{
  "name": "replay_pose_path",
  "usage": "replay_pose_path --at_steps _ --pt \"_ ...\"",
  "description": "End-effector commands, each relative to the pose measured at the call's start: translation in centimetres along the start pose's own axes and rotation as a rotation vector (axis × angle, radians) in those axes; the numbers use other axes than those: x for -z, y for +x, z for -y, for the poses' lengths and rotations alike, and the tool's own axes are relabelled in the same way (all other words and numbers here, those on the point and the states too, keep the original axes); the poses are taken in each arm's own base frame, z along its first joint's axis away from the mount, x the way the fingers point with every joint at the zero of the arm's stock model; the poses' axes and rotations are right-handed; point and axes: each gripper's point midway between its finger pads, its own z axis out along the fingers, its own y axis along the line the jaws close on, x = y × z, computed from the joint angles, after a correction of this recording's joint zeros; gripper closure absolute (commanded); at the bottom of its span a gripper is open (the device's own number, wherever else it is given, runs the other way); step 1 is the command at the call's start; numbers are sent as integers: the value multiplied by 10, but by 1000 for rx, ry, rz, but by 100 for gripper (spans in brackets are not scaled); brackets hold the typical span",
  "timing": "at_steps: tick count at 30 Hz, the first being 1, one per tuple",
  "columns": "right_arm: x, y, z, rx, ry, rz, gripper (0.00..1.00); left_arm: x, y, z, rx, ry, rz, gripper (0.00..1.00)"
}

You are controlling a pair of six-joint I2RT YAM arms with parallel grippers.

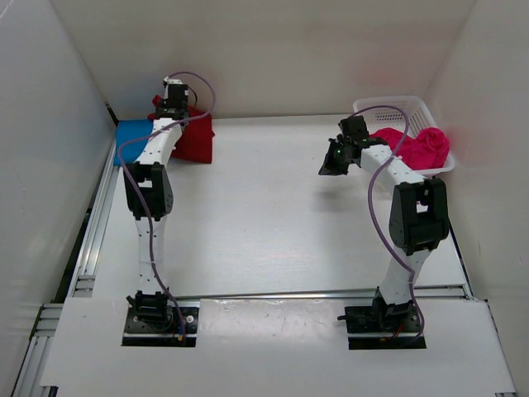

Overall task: Fold and stack the t-shirts
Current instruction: Put the neatly folded tshirt into the corner of the board with the left arm

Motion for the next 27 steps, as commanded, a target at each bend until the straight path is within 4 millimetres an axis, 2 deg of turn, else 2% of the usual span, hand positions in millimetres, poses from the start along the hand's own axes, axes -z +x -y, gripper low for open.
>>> replay_pose_path --at_steps 1,2,3,7,8,9,10,15,17,22,23,25,27 --pt "18 -5 -7 37 -7 34 99 31 -58 -54 111 -61 131 90" --pt "18 -5 -7 37 -7 34 99 31 -58 -64 119 -72 130 90" --pt "18 -5 -7 37 -7 34 99 31 -59 -62 118 -61 130 90" --pt "18 -5 -7 37 -7 34 99 42 -69 -80 145 -60 156 90" --pt "18 -5 -7 37 -7 34 99 40 -64 -79 138 -60 144 90" --pt "18 -5 -7 37 -7 34 99 45 -70 -80 144 -51 156 90" --pt "19 -9 -9 39 -11 42 99 44 -66 -79 139 -51 149 90" --pt "16 -5 -7 35 -3 26 99 54 -86 -86 166 -52 196 90" --pt "18 -8 -9 37 -7 34 99 52 -85 -91 170 -60 194 90" --pt "18 -8 -8 46 -7 34 99 29 -71 -104 174 -98 159 90" --pt "14 -6 -7 44 -3 26 99 18 -61 -108 172 -110 137 90" --pt "14 -6 -7 44 -3 26 99 6 -59 -123 188 -135 134 90" --pt "12 -3 -4 40 5 10 99 -8 -49 -125 186 -153 114 90"
